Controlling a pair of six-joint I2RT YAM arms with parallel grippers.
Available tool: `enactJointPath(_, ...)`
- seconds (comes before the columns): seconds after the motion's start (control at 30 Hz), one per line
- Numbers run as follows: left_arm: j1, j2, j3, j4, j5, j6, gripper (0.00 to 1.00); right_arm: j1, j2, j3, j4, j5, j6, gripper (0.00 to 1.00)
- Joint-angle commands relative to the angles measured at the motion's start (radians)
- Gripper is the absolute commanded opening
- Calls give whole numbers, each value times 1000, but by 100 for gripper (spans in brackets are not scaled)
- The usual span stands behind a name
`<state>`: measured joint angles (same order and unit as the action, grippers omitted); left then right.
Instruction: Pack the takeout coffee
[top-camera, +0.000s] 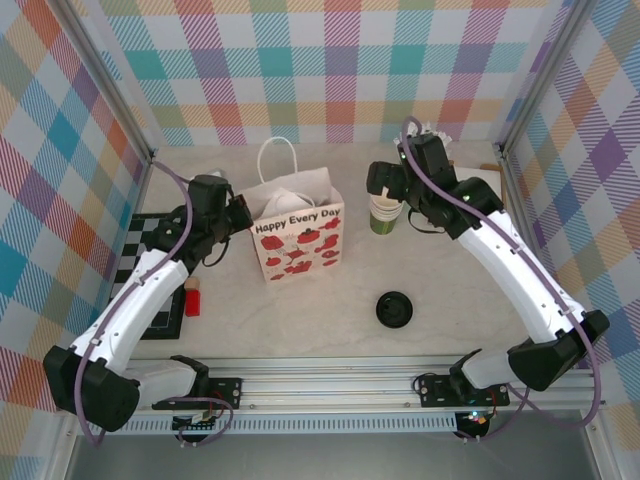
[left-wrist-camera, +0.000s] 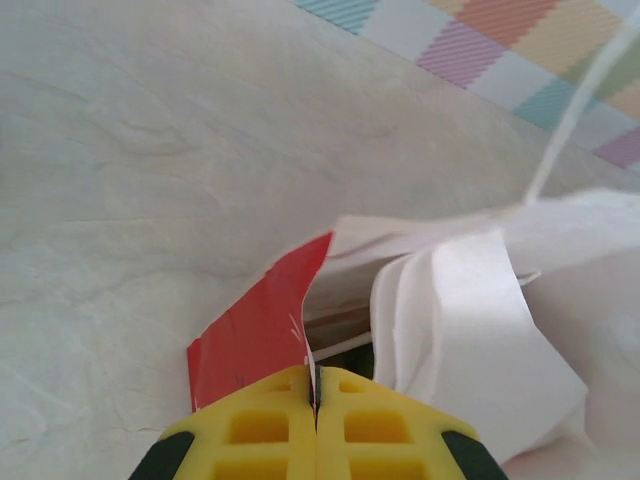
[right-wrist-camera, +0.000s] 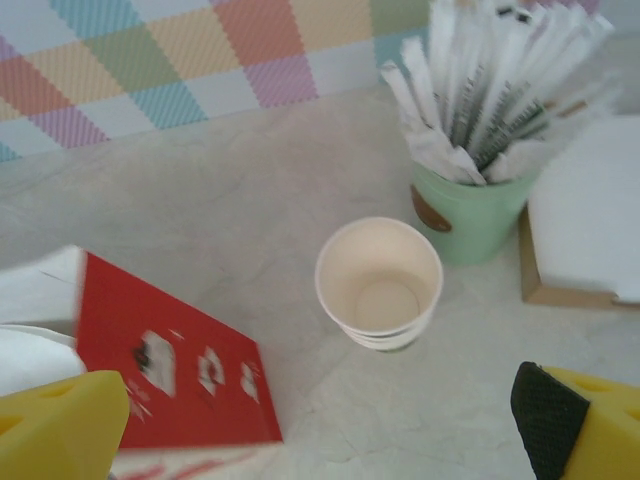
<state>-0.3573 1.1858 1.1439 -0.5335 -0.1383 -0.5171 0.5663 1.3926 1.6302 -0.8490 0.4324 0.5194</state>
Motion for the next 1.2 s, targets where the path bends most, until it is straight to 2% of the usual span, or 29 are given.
enactJointPath(0.0,1,-29,31,-39,-138,-55,0,-17,7,5,-66,-38,81,100)
enactJointPath(0.1,3,-27,54,-59,-162,-47,0,-20,25,25,-65,-55,52,100)
enactJointPath(0.17,7,-14,70,-41,-134,3,0,-20,43,43,-67,-64,30,100)
enactJointPath(0.23,13,8,90,-14,-57,82,0,-22,61,63,-81,-56,17,100)
enactJointPath(0.33,32,73,143,-10,145,207,0,-29,88,93,-111,-51,7,100)
enactJointPath(0.43,35,156,213,-60,264,254,0,-35,104,109,-136,-48,1,100)
enactJointPath(0.63,36,261,266,9,328,245,0,-57,87,95,-163,-53,3,100)
enactJointPath(0.8,49,347,349,5,366,307,0,-148,18,13,-235,-251,-38,100)
enactJointPath(0.93,56,404,404,6,389,351,0,-211,-58,-154,-318,-421,-34,100)
enactJointPath(1.03,64,451,450,1,402,346,0,-215,-95,-293,-361,-528,-8,100)
enactJointPath(1.17,63,488,494,-6,414,295,0,-213,-165,-458,-385,-567,126,100)
